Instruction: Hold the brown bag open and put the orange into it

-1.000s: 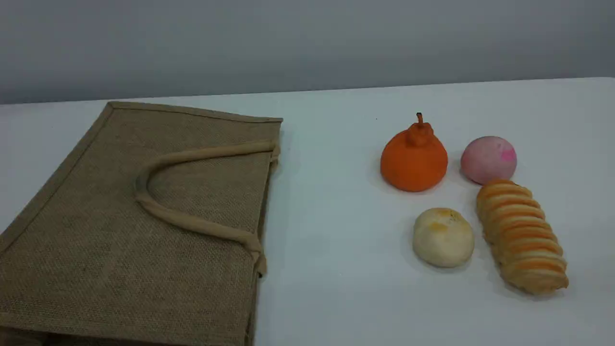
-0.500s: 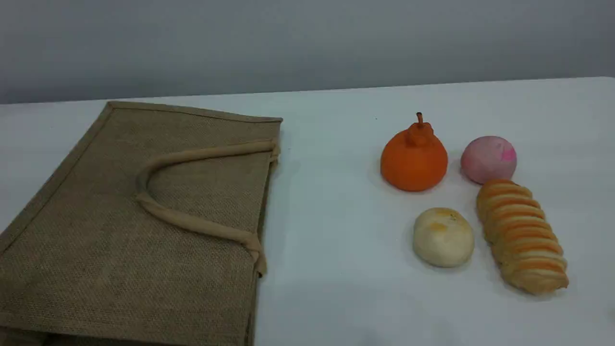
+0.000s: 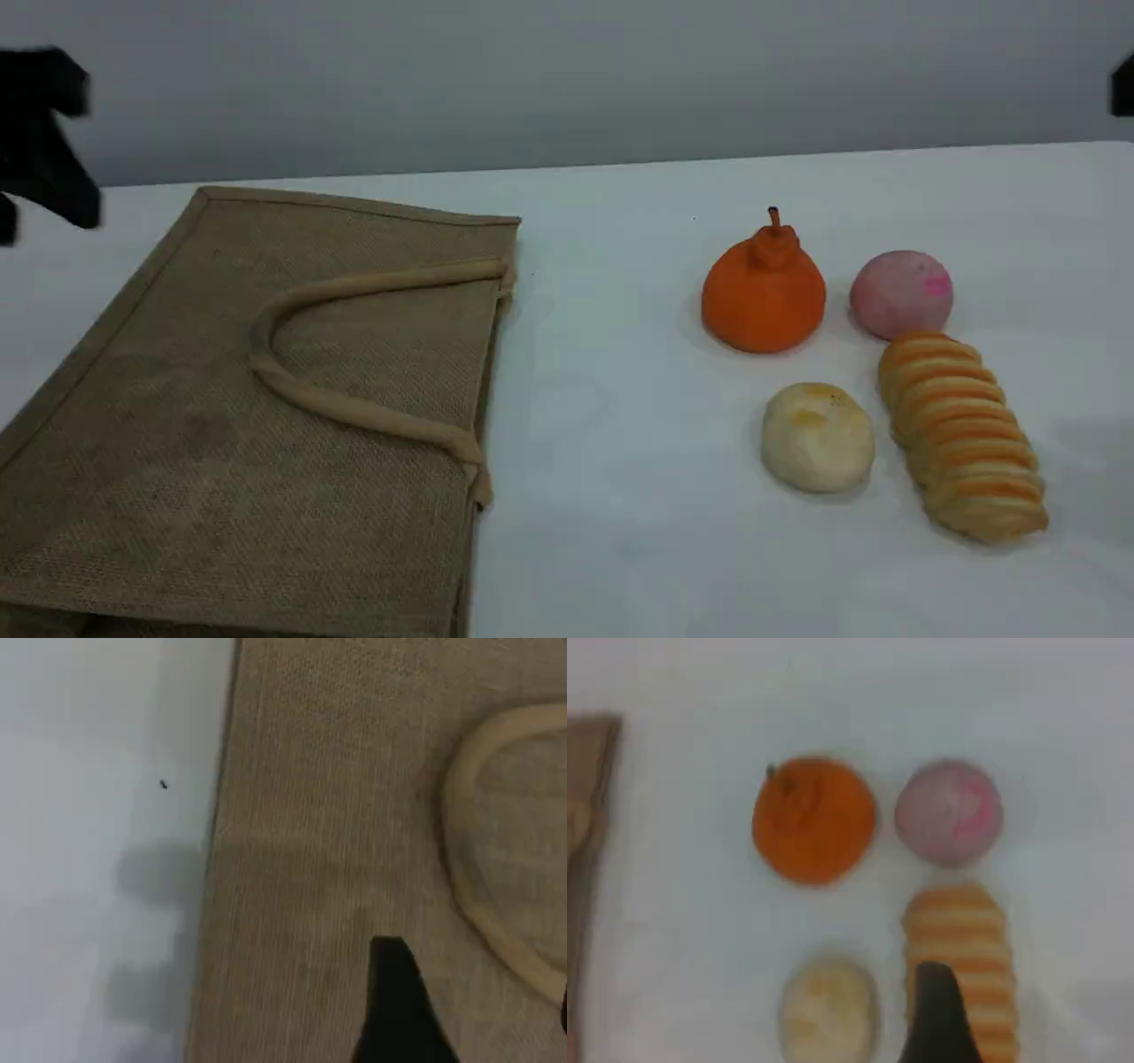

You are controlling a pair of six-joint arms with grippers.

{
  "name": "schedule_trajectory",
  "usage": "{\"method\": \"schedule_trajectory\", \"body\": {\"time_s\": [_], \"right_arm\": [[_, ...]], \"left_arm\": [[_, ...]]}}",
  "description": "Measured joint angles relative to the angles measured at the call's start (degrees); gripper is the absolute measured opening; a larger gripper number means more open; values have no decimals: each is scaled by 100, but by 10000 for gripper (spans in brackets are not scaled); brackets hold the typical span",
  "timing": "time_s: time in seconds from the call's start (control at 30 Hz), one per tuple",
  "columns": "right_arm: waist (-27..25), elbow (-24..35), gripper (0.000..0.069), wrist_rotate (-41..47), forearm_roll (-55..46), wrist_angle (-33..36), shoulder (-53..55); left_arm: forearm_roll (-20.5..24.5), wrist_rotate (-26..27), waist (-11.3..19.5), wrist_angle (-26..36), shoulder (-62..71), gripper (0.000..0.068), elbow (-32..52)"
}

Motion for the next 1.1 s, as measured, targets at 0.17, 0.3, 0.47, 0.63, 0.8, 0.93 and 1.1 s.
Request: {"method": "schedule_trajectory", "body": {"time_s": [0.17, 0.3, 0.47, 0.63, 0.8, 0.93, 1.1], "right_arm": [[0, -258, 420, -574, 784, -87, 782], [0, -290, 420, -1052, 1293, -236, 1256], [0, -290, 420, -1644, 1742, -313, 1452], [0, -290, 420, -2068, 2070, -358, 1452], [0, -290, 420, -2267, 2174, -359, 1452], [0, -290, 420, -2354, 2177, -359, 1452], [0, -290, 420, -2373, 2189, -359, 1452]], "left_arm": [[-15, 58, -155, 31, 825, 390, -611], [-22, 181, -432, 86, 1328, 390, -1089], [-9, 28, -472, 147, 1918, 390, -1554], [-17, 28, -472, 238, 2485, 390, -1909], [-140, 28, -472, 265, 2875, 390, -2137], [-140, 28, -472, 234, 3056, 390, -2201], [-250, 28, -477, 120, 3256, 390, -2232]]}}
